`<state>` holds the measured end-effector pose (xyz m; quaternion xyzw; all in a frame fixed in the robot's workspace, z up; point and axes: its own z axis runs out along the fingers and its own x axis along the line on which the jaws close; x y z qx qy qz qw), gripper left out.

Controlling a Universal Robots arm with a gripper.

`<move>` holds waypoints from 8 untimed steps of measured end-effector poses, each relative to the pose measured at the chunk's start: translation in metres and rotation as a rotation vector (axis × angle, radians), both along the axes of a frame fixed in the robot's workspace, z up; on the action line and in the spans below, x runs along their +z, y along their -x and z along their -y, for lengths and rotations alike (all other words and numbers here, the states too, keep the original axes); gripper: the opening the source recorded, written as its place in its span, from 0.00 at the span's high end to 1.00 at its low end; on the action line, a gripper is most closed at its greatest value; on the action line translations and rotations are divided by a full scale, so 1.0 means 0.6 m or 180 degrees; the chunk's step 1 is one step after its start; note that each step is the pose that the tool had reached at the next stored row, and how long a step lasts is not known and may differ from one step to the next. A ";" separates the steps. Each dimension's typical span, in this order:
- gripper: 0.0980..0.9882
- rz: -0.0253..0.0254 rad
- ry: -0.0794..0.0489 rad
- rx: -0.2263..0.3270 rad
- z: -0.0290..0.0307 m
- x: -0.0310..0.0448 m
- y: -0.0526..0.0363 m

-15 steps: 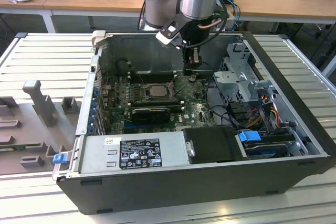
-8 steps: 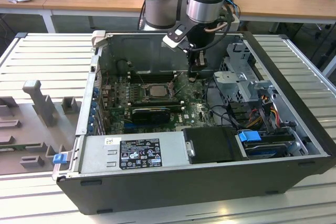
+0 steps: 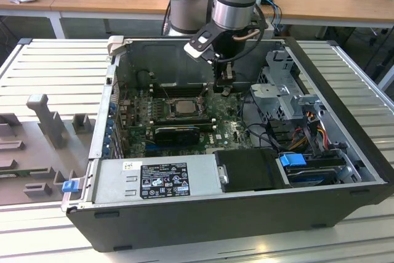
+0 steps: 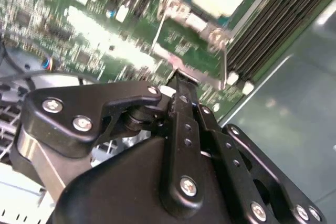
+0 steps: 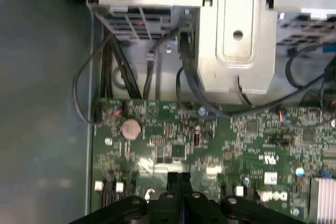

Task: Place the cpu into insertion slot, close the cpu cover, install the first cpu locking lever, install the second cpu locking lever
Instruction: 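Close the cpu cover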

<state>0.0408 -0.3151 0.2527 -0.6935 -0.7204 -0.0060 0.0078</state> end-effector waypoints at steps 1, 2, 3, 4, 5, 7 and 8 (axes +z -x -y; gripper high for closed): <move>0.99 0.0000 0.0000 0.0001 0.0000 0.000 0.007; 0.99 0.0000 0.0000 0.0000 0.0000 0.000 0.014; 0.99 0.0000 0.0000 0.0000 0.0000 0.000 0.020; 0.99 0.0000 0.0000 0.0000 0.0000 0.000 0.028; 0.99 0.0000 0.0000 0.0001 0.0000 -0.001 0.043; 0.99 0.0002 0.0000 0.0000 0.0000 -0.003 0.060; 0.99 0.0002 0.0000 0.0000 0.0000 -0.004 0.065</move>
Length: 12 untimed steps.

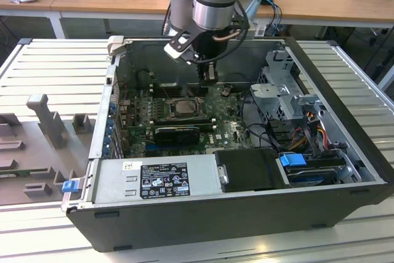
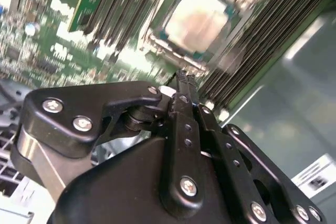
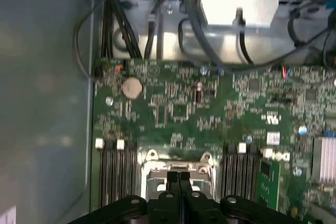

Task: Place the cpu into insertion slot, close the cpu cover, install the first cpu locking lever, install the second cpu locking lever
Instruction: 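Close the cpu cover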

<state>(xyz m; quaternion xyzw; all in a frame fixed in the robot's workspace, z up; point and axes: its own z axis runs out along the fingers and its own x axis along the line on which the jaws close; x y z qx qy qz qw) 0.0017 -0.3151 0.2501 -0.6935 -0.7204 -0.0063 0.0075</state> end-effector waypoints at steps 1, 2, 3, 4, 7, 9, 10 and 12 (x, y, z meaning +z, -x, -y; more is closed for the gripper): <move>0.99 0.0000 0.0000 0.0000 0.0000 -0.003 0.003; 0.99 0.0000 0.0000 0.0001 0.0000 -0.006 0.006; 0.99 0.0000 0.0000 0.0002 0.0000 -0.010 0.008; 0.99 0.0000 0.0000 0.0005 0.0000 -0.013 0.009; 0.99 0.0000 -0.0001 0.0037 0.0000 -0.023 0.014; 0.99 0.0000 -0.0001 0.0055 0.0001 -0.025 0.023; 0.99 0.0000 0.0000 0.0058 0.0001 -0.025 0.028; 0.99 -0.0001 -0.0001 0.0063 -0.0001 -0.026 0.034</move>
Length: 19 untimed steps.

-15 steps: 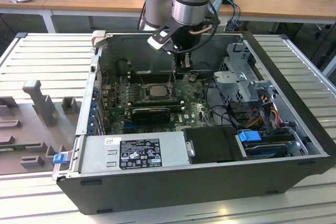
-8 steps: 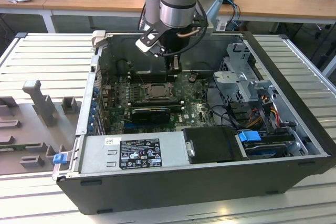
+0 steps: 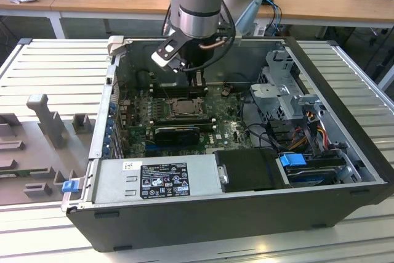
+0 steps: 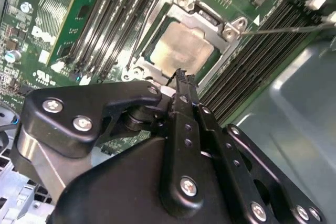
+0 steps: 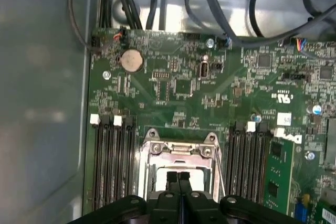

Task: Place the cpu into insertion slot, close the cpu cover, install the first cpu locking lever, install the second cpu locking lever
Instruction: 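Close the cpu cover, then install the first cpu locking lever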

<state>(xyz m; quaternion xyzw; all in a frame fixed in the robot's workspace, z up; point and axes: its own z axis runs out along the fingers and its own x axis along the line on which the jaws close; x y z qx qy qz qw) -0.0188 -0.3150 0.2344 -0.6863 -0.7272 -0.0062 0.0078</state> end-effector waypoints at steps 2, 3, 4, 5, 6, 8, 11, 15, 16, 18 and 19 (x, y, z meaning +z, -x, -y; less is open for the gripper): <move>0.99 -0.0001 0.0000 0.0006 -0.0001 -0.001 0.005; 0.99 -0.0001 0.0000 0.0006 -0.0002 -0.001 0.008; 0.99 -0.0001 0.0000 0.0006 -0.0002 -0.001 0.010; 0.99 0.0000 0.0000 0.0006 -0.0003 -0.001 0.013; 0.99 -0.0001 0.0000 0.0006 -0.0003 -0.001 0.015; 0.99 0.0000 0.0000 0.0006 -0.0003 -0.001 0.020; 0.99 -0.0001 0.0000 0.0006 -0.0002 -0.001 0.024; 0.99 -0.0001 0.0001 0.0006 -0.0002 0.005 0.025; 0.99 0.0000 0.0001 0.0006 -0.0002 0.014 0.025; 0.99 -0.0001 0.0002 0.0006 -0.0002 0.023 0.025; 0.99 -0.0001 0.0002 0.0006 -0.0002 0.026 0.025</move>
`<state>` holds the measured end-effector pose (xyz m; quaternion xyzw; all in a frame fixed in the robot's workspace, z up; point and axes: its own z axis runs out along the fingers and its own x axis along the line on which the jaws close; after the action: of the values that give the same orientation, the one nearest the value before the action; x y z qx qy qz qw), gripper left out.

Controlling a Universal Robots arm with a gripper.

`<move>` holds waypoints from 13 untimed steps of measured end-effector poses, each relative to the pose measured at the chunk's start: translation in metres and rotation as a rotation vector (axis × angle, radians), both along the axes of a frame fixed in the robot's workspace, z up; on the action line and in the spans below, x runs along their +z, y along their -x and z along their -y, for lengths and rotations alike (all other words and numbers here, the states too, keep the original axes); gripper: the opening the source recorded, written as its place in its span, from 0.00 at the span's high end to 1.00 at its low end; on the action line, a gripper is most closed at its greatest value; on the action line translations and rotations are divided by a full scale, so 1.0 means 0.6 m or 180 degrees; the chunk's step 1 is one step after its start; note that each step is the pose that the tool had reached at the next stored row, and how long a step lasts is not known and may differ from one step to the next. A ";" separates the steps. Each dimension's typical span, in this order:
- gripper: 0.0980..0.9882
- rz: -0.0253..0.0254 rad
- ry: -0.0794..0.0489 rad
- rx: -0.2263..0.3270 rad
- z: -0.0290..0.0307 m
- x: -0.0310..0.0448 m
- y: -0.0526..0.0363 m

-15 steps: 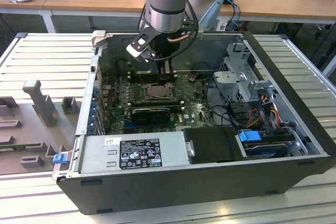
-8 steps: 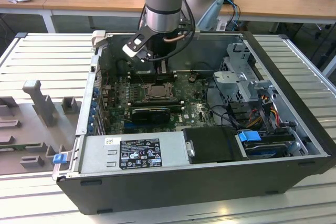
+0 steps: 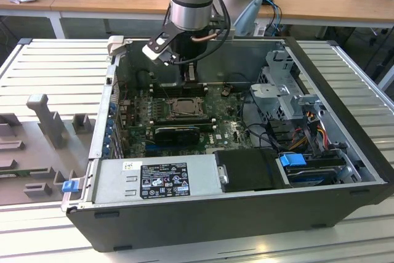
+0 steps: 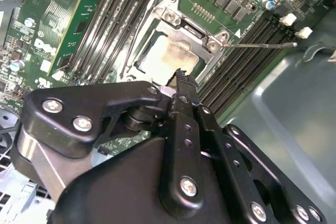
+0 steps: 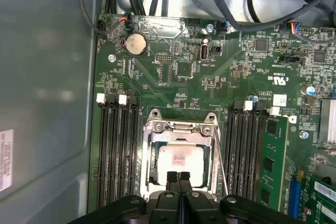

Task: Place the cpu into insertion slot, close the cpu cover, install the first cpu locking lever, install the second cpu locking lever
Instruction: 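Install the first cpu locking lever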

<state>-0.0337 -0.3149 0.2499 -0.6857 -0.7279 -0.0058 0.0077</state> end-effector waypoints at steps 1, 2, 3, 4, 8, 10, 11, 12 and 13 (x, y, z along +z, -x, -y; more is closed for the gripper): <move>0.99 0.0000 0.0001 0.0000 0.0000 0.006 0.000; 0.99 0.0000 0.0001 0.0000 0.0000 0.010 0.000; 0.99 0.0000 0.0001 0.0000 0.0000 0.014 0.000; 0.99 0.0000 0.0001 0.0000 0.0000 0.020 0.000; 0.99 0.0000 0.0003 0.0186 0.0000 0.049 0.000; 0.99 0.0000 0.0003 0.0310 0.0000 0.049 0.000; 0.99 0.0000 0.0003 0.0415 0.0000 0.049 0.000; 0.99 0.0000 0.0003 0.0513 0.0000 0.049 0.000; 0.99 0.0000 0.0003 0.0567 0.0000 0.049 0.000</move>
<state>-0.0337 -0.3149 0.2791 -0.6182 -0.7859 -0.0048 0.0078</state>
